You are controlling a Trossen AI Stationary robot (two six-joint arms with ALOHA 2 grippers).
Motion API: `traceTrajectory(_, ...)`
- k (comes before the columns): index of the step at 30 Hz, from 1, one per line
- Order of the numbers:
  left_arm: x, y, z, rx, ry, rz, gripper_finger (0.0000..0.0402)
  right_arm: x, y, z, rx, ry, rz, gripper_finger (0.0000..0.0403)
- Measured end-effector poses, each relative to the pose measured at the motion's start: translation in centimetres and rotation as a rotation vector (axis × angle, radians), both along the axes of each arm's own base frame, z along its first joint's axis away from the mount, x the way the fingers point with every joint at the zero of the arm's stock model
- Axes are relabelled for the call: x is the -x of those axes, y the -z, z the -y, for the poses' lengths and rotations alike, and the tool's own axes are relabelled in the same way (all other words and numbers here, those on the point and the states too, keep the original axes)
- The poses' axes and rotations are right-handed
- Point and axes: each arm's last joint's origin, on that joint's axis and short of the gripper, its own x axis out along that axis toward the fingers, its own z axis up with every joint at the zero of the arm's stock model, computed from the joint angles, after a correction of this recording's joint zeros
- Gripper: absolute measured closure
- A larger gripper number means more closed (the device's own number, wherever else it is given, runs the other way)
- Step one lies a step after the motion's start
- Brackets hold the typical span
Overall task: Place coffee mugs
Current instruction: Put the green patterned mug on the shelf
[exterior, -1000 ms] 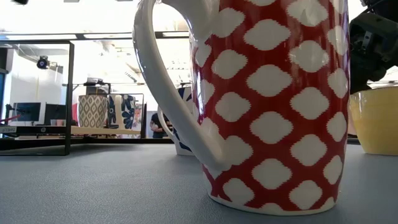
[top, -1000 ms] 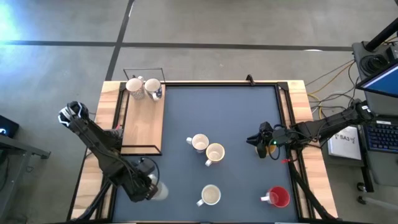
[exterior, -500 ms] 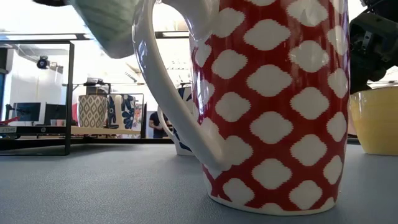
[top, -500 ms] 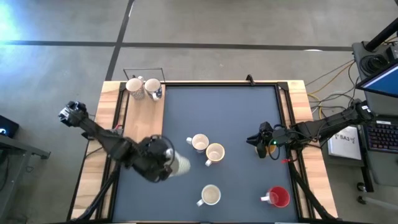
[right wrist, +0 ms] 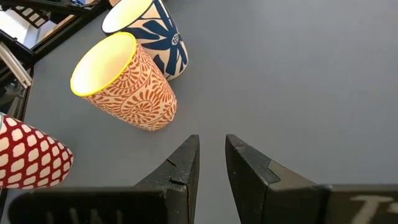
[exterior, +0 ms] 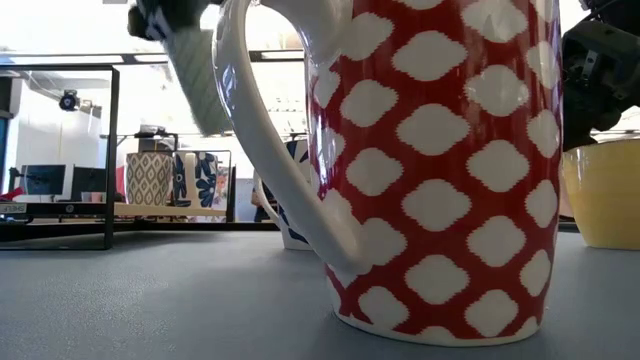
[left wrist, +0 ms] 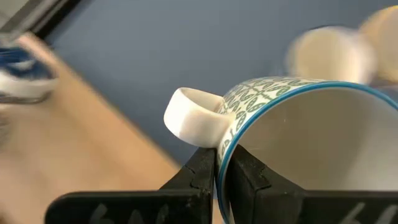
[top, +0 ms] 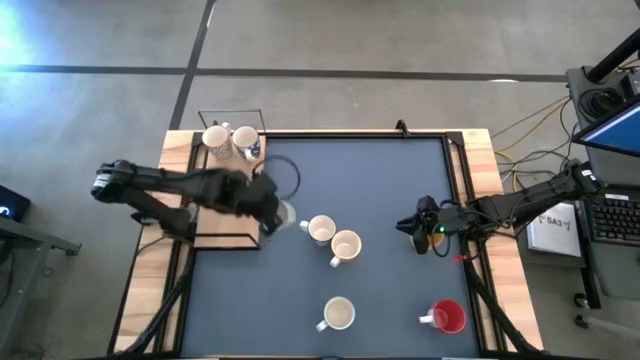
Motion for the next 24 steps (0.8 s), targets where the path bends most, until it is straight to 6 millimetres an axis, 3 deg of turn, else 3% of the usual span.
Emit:
traceTrajectory(5, 1.3, 0.2, -4.2, -0.015, -0.03, -0.105, 0.0397, 0.0, 0.0, 0.0, 0.0, 0.0, 0.0, 0.0335)
traceTrajectory(12, 4.9, 1.4, -8.7, 0.012, -0.124, -0.183, 0.0397, 0.0, 0.0, 0.0, 0.0, 0.0, 0.001, 0.0335)
traceTrajectory(18, 7.9, 2.9, -10.9, 0.074, -0.255, -0.198, 0.0397, 0.0, 0.0, 0.0, 0.0, 0.0, 0.001, 0.0335)
traceTrajectory(24, 9.6, 4.2, -12.3, 0.083, -0.331, -0.239, 0.0394, 0.0, 0.0, 0.0, 0.0, 0.0, 0.001, 0.0335)
